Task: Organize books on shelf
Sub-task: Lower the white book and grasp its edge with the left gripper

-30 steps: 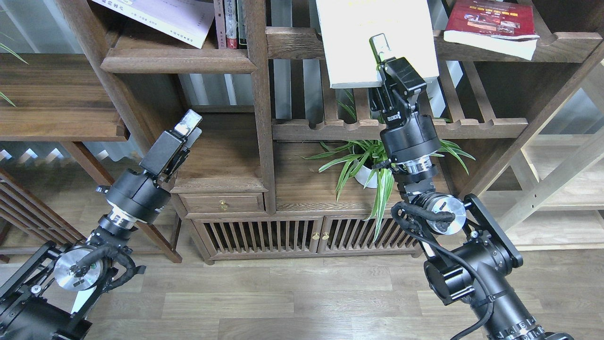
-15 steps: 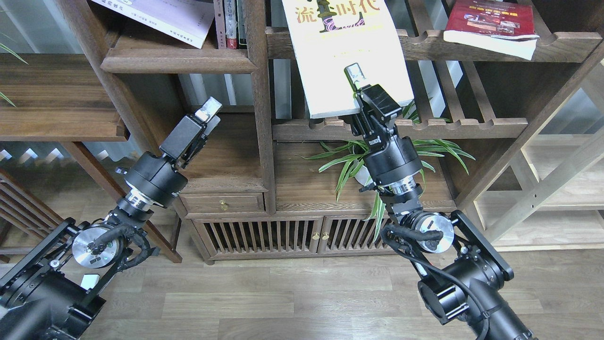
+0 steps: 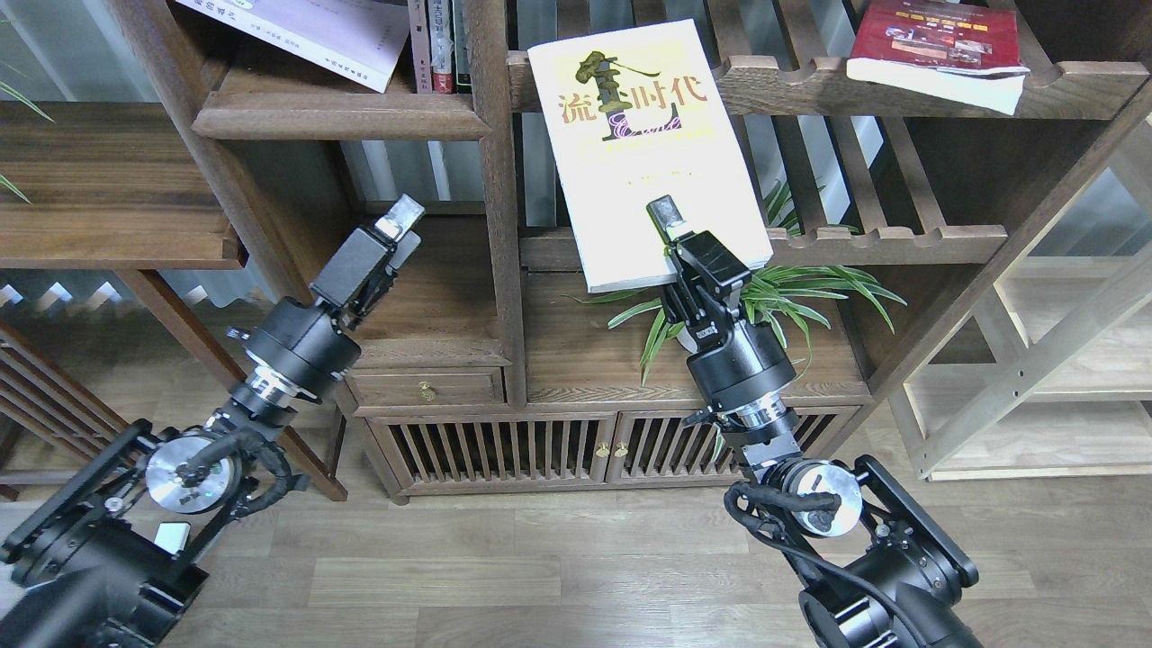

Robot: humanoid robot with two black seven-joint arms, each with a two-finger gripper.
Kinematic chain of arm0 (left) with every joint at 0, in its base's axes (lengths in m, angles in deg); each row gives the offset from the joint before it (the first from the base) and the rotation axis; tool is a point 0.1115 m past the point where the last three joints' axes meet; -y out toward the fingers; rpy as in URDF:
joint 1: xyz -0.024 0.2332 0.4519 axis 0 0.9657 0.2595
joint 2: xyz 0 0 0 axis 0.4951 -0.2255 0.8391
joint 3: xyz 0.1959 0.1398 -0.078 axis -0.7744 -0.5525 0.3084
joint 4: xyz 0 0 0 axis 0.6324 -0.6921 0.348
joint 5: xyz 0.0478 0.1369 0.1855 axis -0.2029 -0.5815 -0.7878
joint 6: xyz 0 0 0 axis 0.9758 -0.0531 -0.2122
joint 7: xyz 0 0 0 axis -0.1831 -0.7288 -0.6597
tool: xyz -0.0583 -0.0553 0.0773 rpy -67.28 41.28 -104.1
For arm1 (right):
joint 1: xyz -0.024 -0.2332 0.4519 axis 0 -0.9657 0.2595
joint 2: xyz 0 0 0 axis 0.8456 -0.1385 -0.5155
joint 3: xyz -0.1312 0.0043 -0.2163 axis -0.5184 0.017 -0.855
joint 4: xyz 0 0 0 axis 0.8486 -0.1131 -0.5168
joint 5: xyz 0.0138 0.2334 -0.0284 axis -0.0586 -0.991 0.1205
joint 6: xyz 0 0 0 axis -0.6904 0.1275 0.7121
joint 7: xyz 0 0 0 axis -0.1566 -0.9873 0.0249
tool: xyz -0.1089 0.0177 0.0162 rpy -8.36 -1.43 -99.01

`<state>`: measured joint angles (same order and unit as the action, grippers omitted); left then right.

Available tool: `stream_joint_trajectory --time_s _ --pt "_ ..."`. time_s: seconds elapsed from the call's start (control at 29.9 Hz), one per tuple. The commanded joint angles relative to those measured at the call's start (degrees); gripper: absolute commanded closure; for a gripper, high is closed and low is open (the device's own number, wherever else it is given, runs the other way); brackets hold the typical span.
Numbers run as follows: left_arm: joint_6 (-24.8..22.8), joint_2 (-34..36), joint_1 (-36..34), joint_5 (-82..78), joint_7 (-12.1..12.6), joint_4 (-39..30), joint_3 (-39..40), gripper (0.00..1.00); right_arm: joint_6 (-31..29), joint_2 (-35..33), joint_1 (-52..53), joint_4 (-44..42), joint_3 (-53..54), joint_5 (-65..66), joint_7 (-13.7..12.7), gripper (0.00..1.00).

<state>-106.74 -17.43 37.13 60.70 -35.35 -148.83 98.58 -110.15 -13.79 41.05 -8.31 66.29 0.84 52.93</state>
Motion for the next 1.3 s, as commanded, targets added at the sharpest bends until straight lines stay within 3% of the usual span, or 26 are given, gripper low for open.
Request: stream_joint_trajectory --time_s 0.0,0.27,0.87,1.27 --pt "0.0 -2.24 -1.4 0.18 0.01 3.62 -0.3 0.01 0.01 0.0 -0.09 0.0 -2.15 0.08 -0.09 0.99" --pt "0.0 -3.83 -2.29 1.76 0.01 7.58 -2.85 0.02 0.01 0.0 -0.88 0.0 -5.84 0.09 -0.17 0.99" --pt "0.0 -3.04 -2.46 13.45 0.19 5.22 -8.04 0.02 0.01 0.0 -3.43 -0.09 -13.32 1.14 -0.88 0.99" --pt "0.0 4.51 3.95 13.19 0.19 4.51 -9.36 0.02 0.01 0.0 -3.08 -0.26 -11.12 0.79 -0.79 0.98"
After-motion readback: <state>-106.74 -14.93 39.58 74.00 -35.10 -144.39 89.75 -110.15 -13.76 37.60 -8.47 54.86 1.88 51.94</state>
